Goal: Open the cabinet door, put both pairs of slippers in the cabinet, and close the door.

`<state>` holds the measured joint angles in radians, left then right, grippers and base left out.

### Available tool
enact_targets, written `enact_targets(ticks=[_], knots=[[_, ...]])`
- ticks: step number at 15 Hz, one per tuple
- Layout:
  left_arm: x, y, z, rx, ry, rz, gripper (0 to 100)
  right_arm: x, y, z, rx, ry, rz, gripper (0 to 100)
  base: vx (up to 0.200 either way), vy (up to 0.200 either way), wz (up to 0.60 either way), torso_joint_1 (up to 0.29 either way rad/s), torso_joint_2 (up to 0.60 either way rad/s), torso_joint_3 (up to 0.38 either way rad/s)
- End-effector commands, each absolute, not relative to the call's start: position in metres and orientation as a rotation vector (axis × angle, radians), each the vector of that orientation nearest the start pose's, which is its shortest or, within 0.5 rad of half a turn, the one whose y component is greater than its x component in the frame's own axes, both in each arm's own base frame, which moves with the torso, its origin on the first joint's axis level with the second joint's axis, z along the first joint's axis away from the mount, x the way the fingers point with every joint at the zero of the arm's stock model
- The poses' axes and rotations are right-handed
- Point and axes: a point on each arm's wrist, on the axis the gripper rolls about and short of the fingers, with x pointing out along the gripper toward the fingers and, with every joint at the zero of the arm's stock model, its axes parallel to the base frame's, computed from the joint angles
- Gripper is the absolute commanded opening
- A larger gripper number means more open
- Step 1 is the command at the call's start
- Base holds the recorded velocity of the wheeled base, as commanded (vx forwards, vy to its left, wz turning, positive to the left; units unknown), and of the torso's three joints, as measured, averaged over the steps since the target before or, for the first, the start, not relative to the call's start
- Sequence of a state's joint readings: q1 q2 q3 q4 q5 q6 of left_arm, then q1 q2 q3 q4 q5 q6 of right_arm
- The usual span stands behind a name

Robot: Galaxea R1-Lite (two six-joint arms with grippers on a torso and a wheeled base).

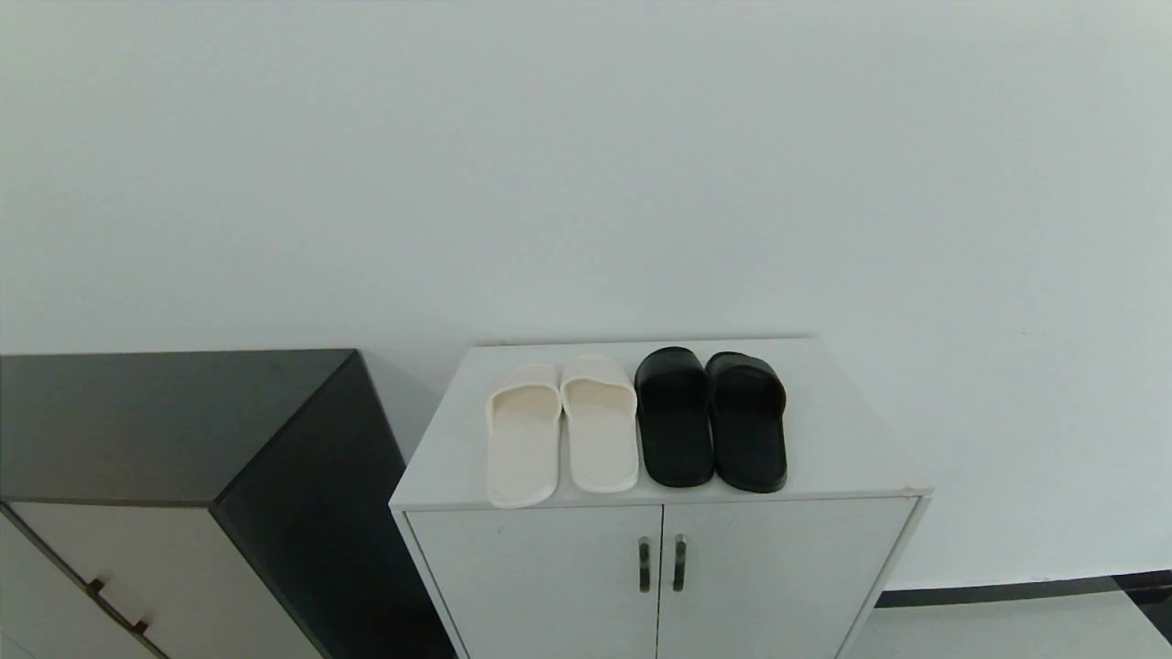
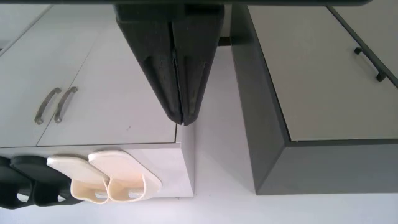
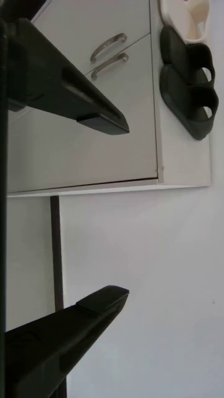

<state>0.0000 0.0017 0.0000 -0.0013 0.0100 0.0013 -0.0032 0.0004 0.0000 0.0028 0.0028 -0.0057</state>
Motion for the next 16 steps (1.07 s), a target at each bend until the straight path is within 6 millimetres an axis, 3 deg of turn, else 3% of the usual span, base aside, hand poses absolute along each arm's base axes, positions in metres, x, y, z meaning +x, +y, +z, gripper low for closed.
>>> enact_targets(ticks=[1, 16], knots=[[-0.0227, 0.0003, 0.0757, -0.002, 0.0, 0.012, 0, -0.0228, 0.0001, 0.0753, -0.005, 0.002, 0.0, 100, 0.0, 0.0, 0.0, 0.0, 0.0, 0.0], [-0.0227, 0.0002, 0.0757, -0.017, 0.0, 0.011, 0, -0.0238, 0.0, 0.0811, -0.074, -0.034, -0.007, 100, 0.0, 0.0, 0.0, 0.0, 0.0, 0.0]])
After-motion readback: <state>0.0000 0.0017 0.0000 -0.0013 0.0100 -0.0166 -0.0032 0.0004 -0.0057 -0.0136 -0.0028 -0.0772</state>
